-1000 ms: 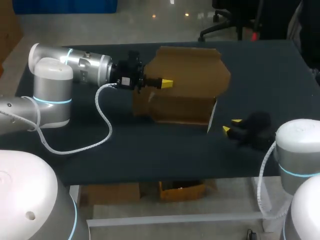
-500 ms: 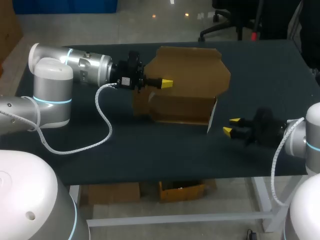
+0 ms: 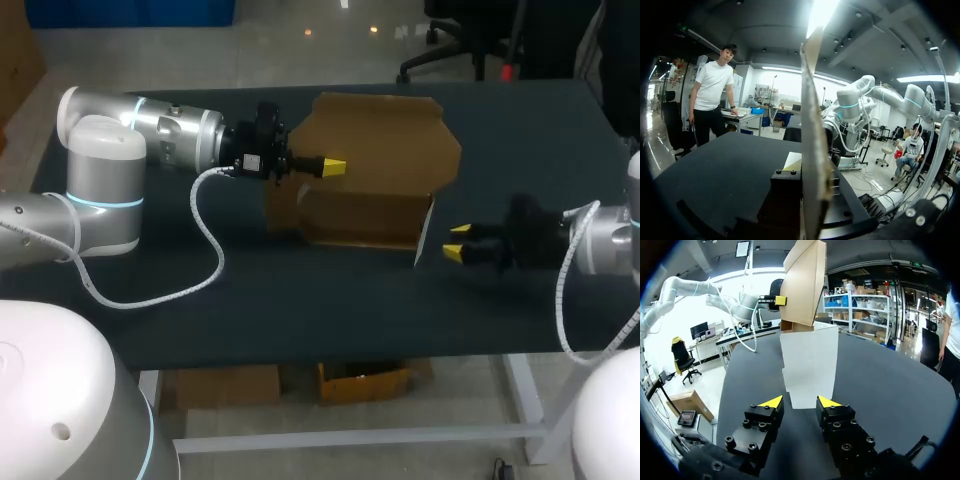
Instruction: Assemble the packaging by folding the flat box into shape, placing the metal phone stand inside, and closing the box properly
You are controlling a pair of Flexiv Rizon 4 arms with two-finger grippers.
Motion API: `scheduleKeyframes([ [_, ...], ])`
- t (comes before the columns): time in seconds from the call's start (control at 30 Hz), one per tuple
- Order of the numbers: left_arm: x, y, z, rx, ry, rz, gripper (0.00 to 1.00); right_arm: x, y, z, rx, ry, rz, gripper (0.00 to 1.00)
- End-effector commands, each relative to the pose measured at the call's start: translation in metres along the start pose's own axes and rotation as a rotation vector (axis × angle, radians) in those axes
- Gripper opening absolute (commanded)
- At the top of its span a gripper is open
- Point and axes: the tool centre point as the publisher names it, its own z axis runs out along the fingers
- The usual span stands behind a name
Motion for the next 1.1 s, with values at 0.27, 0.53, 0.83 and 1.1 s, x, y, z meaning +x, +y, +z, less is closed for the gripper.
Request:
scheduleKeyframes([
  [0.27, -0.001, 0.002, 0.001, 0.0, 0.002, 0.0, 0.0, -0.011, 0.003, 0.017, 0.011, 0.066, 0.001, 0.39],
  [0.53, -0.001, 0.002, 0.001, 0.0, 0.002, 0.0, 0.0, -0.019, 0.005, 0.019, 0.009, 0.052, 0.0, 0.38],
  [0.83, -0.001, 0.002, 0.001, 0.0, 0.002, 0.0, 0.0, -0.023, 0.008, 0.03, -0.005, 0.041, 0.0, 0.39],
  [1.1, -0.001, 0.002, 0.001, 0.0, 0.002, 0.0, 0.0, -0.022, 0.015, 0.035, 0.001, 0.027, -0.017, 0.4],
])
